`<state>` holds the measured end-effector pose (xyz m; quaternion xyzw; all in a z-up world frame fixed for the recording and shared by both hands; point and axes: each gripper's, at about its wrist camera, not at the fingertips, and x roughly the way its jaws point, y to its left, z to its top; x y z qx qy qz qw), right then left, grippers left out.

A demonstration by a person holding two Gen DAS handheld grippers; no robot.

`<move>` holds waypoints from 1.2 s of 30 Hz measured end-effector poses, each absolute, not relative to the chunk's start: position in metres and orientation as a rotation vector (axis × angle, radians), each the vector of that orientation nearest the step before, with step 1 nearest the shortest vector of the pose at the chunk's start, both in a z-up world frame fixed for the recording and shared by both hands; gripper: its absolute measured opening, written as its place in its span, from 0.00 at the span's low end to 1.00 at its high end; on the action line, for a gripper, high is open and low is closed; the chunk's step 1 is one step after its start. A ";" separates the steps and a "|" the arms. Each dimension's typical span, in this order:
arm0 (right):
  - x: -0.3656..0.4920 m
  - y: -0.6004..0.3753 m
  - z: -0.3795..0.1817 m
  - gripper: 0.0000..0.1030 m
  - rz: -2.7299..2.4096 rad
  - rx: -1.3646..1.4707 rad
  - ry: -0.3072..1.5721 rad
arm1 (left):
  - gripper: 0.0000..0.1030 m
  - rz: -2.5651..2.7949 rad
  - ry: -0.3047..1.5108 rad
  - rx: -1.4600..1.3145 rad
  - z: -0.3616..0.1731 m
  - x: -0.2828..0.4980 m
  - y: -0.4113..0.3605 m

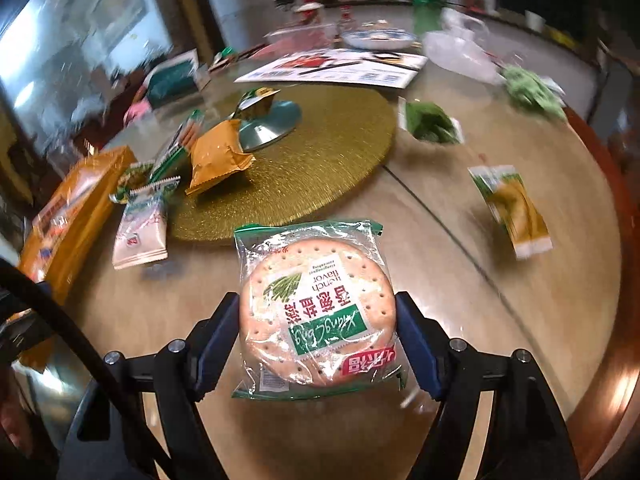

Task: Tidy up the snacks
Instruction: 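Grasp the round cracker pack with the right tool while the left tool grasps a white sachet, then carry the cracker pack and sachet into the tray box and open both tools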

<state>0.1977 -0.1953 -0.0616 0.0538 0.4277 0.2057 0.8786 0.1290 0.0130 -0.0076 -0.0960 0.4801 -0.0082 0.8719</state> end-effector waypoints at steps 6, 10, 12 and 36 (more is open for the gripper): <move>0.163 -0.193 -0.063 0.74 0.323 0.182 0.837 | 0.91 0.061 1.046 -0.245 -0.019 0.189 0.004; 0.162 -0.190 -0.063 0.74 0.312 0.183 0.834 | 0.91 0.119 1.074 -0.280 -0.036 0.218 0.002; 0.161 -0.193 -0.063 0.74 0.320 0.199 0.830 | 0.81 0.158 1.066 -0.224 -0.040 0.218 -0.003; 0.158 -0.196 -0.065 0.74 0.368 0.240 0.816 | 0.58 -0.054 0.962 0.075 -0.043 0.059 -0.023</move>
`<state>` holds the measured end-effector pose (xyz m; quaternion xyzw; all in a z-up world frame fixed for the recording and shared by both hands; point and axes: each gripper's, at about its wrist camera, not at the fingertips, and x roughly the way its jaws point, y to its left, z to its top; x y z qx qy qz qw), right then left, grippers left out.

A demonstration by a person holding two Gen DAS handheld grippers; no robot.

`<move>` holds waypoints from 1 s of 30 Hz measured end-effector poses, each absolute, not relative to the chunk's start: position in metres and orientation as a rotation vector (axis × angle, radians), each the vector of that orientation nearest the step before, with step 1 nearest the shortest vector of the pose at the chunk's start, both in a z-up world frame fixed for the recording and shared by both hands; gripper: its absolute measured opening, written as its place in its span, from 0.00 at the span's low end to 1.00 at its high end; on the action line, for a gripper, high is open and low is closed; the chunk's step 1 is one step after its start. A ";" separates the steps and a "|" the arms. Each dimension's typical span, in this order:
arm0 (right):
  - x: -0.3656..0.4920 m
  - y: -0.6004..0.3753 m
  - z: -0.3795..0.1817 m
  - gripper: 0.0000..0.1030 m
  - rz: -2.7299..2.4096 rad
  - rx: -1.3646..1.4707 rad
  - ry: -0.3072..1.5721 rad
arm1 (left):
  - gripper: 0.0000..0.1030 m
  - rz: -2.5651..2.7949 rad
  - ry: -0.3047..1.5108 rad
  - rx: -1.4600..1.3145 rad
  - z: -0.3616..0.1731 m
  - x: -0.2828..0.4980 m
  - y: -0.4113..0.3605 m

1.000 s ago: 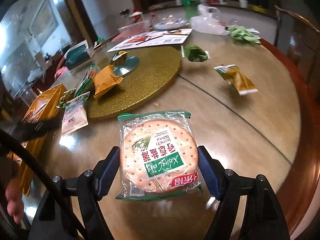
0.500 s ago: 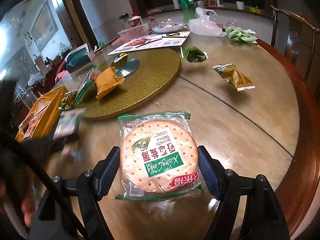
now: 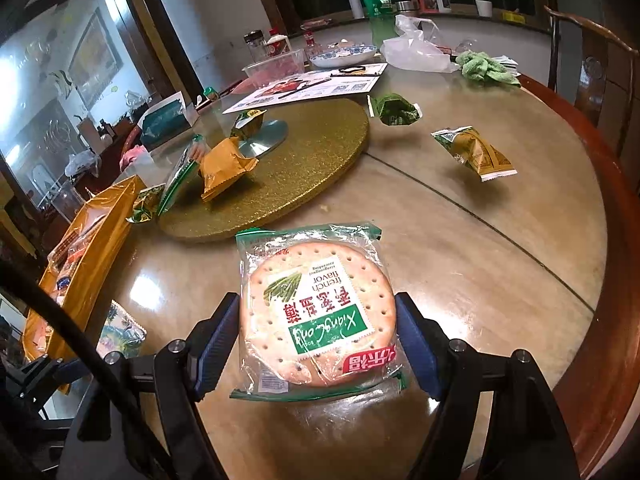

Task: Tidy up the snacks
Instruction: 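Carry the cracker pack and sachet into the tray box and open both tools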

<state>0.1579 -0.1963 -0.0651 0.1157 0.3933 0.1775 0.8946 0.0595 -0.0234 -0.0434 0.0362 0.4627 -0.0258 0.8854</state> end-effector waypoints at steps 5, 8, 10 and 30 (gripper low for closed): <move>0.154 -0.198 -0.061 0.74 0.368 0.253 0.792 | 0.57 -0.059 0.938 0.063 -0.035 0.046 -0.022; 0.147 -0.197 -0.059 0.74 0.357 0.260 0.788 | 0.57 -0.054 0.918 0.052 -0.027 0.038 -0.018; 0.140 -0.195 -0.057 0.74 0.394 0.285 0.793 | 0.57 -0.050 0.901 0.039 -0.021 0.031 -0.014; 0.091 -0.059 0.019 0.74 0.774 0.177 0.704 | 0.57 0.187 0.761 -0.138 0.033 -0.010 0.126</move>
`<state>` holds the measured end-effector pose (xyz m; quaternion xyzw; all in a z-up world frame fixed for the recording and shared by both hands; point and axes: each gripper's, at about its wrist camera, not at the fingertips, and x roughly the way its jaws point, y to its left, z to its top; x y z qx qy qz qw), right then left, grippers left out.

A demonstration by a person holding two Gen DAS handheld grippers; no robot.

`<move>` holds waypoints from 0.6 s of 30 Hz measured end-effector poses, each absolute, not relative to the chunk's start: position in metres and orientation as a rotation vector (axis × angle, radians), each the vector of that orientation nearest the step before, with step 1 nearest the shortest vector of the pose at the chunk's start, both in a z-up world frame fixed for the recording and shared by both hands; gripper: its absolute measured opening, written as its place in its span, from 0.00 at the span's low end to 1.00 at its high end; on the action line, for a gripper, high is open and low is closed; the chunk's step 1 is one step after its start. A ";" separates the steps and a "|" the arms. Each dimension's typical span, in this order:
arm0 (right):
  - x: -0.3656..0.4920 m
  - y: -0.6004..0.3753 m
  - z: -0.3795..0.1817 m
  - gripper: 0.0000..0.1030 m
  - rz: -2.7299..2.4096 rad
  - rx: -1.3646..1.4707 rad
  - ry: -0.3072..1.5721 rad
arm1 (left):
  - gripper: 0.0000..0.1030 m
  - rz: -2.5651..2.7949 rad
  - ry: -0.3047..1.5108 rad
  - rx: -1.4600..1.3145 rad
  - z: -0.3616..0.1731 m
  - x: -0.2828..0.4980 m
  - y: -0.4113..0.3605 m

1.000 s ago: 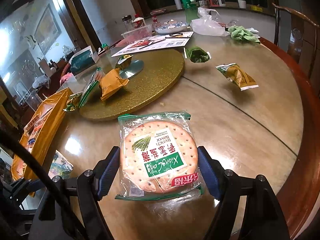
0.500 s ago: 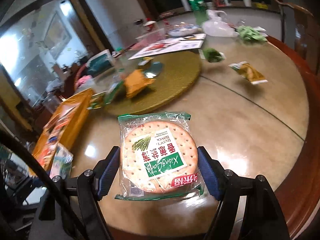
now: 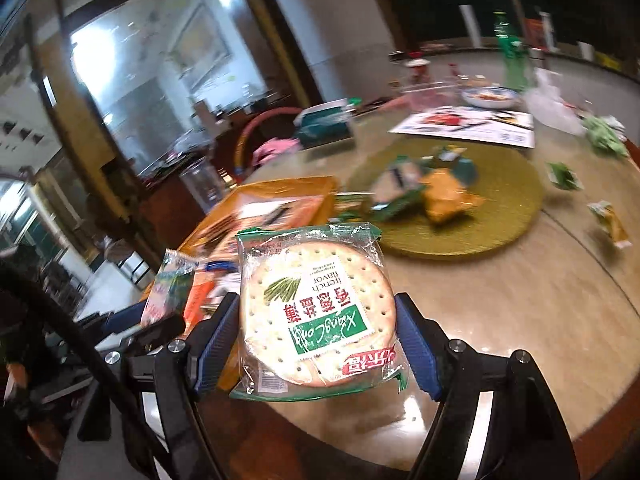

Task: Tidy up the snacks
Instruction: 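Carry the cracker pack and sachet into the tray box and open both tools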

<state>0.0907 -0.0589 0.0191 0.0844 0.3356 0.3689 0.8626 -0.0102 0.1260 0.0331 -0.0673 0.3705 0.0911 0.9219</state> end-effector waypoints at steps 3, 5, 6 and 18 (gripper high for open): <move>0.090 -0.028 0.019 0.74 0.819 0.135 0.719 | 0.57 0.249 0.762 -0.172 0.026 -0.011 0.160; 0.090 -0.008 0.021 0.74 0.839 0.104 0.719 | 0.57 0.284 0.768 -0.204 0.022 -0.011 0.180; 0.089 0.000 0.022 0.74 0.848 0.092 0.719 | 0.57 0.293 0.768 -0.216 0.020 -0.012 0.188; 0.093 0.078 0.013 0.74 0.859 -0.032 0.758 | 0.58 0.305 0.776 -0.251 0.005 0.003 0.231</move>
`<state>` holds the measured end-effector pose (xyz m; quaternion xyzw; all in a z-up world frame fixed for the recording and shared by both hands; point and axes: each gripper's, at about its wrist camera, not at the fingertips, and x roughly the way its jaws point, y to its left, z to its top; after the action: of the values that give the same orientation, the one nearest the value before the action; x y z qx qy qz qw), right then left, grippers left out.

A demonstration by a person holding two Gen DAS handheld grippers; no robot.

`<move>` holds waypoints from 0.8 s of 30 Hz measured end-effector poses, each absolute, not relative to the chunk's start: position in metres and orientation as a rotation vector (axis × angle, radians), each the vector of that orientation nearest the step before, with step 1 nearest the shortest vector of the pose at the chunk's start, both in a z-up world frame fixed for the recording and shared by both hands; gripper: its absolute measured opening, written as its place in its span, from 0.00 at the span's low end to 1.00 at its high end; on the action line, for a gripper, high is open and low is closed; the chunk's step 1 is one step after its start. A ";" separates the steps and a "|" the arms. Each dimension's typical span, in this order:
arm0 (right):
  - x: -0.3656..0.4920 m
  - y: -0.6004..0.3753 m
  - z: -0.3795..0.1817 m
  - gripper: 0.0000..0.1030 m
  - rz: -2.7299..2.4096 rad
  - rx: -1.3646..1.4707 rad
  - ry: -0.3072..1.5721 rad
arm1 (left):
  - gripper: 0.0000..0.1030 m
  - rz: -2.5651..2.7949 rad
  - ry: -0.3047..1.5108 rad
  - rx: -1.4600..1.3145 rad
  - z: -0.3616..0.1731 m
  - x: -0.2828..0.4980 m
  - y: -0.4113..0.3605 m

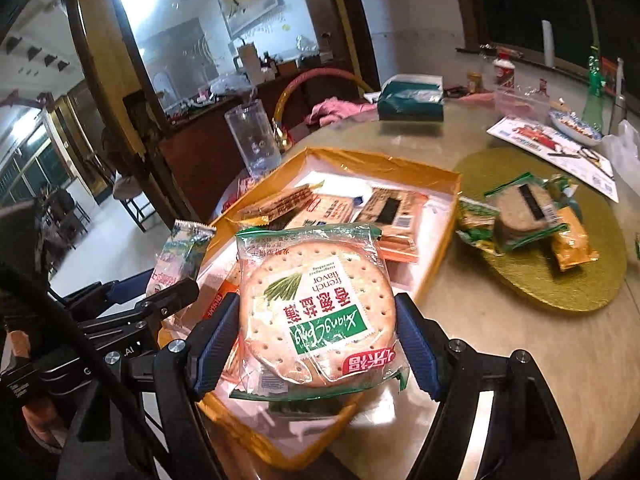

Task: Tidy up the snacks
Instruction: 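Carry the cracker pack and sachet into the tray box and open both tools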

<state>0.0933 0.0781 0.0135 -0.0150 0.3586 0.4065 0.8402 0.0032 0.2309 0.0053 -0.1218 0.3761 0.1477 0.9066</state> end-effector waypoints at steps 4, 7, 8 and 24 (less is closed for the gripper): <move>0.092 0.093 0.009 0.74 0.846 -0.074 0.754 | 0.58 0.298 0.799 -0.255 -0.003 0.010 0.239; 0.093 0.100 0.004 0.74 0.823 -0.107 0.746 | 0.58 0.298 0.818 -0.253 -0.009 0.015 0.243; 0.094 0.101 0.002 0.74 0.826 -0.107 0.754 | 0.58 0.299 0.824 -0.253 -0.011 0.016 0.244; 0.088 0.064 0.009 0.78 0.825 -0.009 0.704 | 0.82 0.356 0.837 -0.137 -0.007 0.015 0.219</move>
<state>0.0884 0.0635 0.0090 -0.0042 0.3352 0.3924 0.8565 0.0145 0.2190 -0.0071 -0.0659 0.4038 0.1717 0.8962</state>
